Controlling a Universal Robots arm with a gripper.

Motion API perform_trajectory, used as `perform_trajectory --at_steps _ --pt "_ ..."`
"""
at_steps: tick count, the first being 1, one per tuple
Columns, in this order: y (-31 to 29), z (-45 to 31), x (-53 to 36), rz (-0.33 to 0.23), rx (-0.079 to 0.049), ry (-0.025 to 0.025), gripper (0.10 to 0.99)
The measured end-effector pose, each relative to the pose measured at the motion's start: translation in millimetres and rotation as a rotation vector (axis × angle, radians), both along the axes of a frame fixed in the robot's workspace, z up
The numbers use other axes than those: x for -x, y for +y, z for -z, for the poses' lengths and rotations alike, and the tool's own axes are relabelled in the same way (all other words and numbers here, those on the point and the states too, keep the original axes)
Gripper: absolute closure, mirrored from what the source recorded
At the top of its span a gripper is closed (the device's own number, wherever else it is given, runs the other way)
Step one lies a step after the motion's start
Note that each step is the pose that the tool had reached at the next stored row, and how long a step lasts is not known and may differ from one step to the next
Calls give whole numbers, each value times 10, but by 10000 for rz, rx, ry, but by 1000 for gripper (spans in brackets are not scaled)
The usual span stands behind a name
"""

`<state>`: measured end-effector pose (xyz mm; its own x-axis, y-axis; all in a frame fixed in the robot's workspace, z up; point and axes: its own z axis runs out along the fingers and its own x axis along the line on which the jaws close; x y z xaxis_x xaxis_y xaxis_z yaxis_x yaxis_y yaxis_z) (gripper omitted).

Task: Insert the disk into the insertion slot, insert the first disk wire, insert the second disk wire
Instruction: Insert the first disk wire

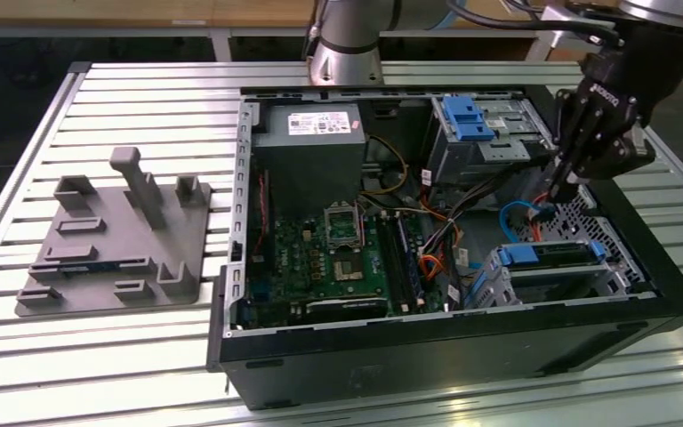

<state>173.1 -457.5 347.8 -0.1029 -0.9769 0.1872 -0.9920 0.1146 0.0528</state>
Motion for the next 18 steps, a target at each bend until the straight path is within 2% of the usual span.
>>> perform_trajectory --at_steps 5,9,17,18 --pt "-136 0 0 0 -87 -1 922" --pt "-251 0 0 0 -208 0 922" --pt "-478 18 0 0 -574 0 922" --pt "-540 32 0 0 -709 0 922"
